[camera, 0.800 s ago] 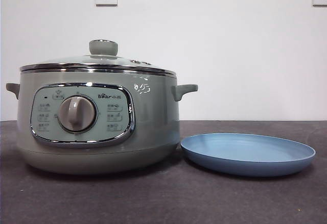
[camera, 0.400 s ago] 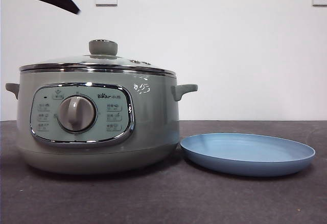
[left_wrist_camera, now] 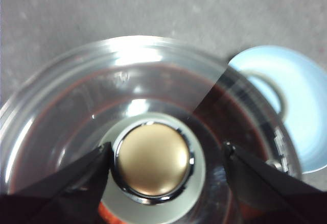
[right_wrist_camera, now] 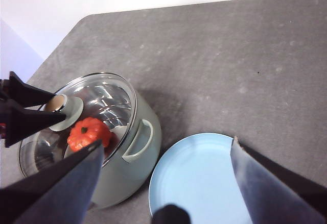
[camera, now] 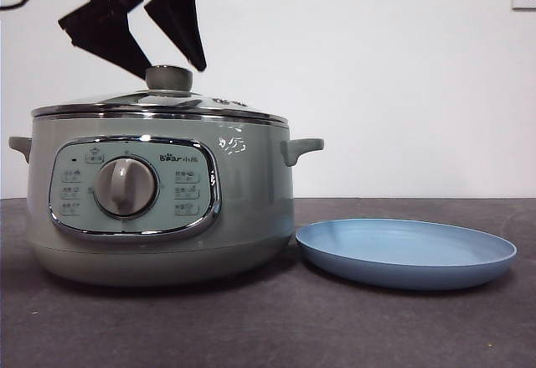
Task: Take the pumpkin out from the steamer,put the pumpkin in the blue plate,close the lid
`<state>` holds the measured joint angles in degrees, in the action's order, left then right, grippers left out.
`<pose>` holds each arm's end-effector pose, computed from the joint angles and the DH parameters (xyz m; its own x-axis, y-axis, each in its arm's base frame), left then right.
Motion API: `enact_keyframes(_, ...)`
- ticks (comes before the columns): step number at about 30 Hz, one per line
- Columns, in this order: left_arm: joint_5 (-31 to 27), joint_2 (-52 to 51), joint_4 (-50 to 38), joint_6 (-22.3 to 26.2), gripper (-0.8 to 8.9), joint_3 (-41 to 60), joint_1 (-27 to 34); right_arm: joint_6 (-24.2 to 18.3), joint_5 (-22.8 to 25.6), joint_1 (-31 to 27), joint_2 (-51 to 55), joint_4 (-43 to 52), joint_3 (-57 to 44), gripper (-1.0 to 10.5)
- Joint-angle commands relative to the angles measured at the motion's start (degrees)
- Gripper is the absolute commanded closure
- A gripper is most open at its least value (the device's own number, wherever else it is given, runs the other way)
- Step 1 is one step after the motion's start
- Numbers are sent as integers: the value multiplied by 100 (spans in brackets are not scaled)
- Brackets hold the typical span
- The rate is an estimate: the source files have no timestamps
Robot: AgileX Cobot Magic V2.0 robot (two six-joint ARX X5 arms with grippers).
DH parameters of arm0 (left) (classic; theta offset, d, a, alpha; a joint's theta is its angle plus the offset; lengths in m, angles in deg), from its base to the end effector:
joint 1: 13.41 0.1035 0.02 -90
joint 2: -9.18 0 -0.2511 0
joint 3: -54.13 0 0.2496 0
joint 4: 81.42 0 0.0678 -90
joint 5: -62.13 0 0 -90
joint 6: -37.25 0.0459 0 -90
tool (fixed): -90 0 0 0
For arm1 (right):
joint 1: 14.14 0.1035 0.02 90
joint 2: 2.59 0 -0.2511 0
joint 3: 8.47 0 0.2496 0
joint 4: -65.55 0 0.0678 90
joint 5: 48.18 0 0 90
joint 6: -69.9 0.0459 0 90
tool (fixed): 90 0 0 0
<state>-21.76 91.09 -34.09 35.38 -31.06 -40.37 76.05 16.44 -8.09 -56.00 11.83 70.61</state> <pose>0.2789 -0.1473 0.2875 0.5887 -0.4189 -0.6913 0.4985 0.8614 -0.0974 0.1886 0.0398 0.3619 0.7477 0.5103 -0.4249 -0.4186 0.8590 0.2949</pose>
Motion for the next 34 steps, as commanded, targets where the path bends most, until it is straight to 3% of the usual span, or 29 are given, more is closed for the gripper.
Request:
enact_keyframes(1,-15,66,33,153,448,-11,-20,-7,-11,15,-13,22,4,533)
enact_keyframes(6,-44,85,59,197,451,-11,-22,-7,-9,15,-13,22,4,533)
enact_keyframes(8,-52,85,66,216,498,-11,-26,-7,-9,15,-13,20,4,533)
enact_keyframes(14,-52,85,39,514,836,-11,-48,-7,-9,15,-13,-20,4,534)
enact_keyframes(23,-74,22,-168,509,822,-13,-46,-2,-2,13,-13,-81,4,534)
enact_keyframes(29,-474,-286,-92,511,822,-203,-46,-4,-44,15,-28,-48,4,537)
enact_keyframes(34,-684,-726,26,514,822,-505,-46,-7,-503,131,-127,131,4,537)
